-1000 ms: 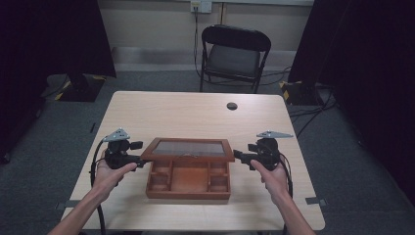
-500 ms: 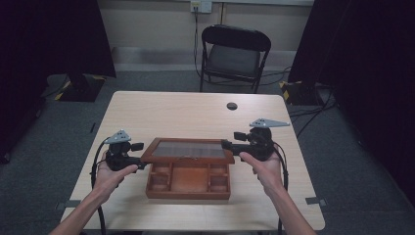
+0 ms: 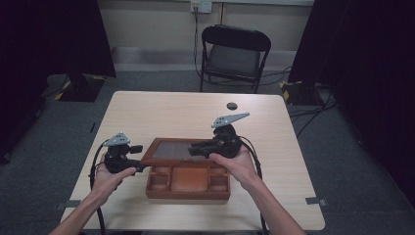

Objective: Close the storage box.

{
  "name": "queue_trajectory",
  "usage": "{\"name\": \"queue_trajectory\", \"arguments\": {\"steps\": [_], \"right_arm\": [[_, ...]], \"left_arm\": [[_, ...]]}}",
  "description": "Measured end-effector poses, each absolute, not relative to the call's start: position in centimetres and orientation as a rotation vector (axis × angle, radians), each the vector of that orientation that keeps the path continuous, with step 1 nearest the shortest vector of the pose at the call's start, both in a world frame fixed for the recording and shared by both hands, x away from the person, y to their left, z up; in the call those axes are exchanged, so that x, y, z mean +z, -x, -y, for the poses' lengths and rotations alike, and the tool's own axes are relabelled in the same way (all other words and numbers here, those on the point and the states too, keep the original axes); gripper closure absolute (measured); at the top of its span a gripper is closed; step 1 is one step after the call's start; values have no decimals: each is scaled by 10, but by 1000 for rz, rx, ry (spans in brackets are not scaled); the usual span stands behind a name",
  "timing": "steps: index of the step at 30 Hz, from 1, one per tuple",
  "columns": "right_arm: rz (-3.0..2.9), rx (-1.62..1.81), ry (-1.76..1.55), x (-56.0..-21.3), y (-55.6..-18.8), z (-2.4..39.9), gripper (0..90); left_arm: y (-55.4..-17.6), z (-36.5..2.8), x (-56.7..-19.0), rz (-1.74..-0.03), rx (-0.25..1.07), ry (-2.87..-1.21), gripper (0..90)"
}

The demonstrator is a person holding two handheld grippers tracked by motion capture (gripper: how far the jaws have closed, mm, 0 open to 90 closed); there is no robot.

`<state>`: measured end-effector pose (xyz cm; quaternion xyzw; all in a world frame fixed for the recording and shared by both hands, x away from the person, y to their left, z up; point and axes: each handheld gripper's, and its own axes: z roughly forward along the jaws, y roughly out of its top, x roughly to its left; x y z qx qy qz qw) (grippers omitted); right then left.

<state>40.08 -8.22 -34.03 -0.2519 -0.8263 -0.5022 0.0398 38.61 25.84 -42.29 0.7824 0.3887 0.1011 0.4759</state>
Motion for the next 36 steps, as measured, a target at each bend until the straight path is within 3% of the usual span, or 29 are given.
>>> {"name": "queue_trajectory", "arguments": {"steps": [6, 36], "right_arm": [[2530, -1476, 695, -352, -398, 73, 792], [2571, -1378, 672, -363, -396, 74, 816]], "left_arm": [[-387, -258, -423, -951, 249, -1906, 168], [-395, -260, -436, -985, 237, -1980, 174]]}}
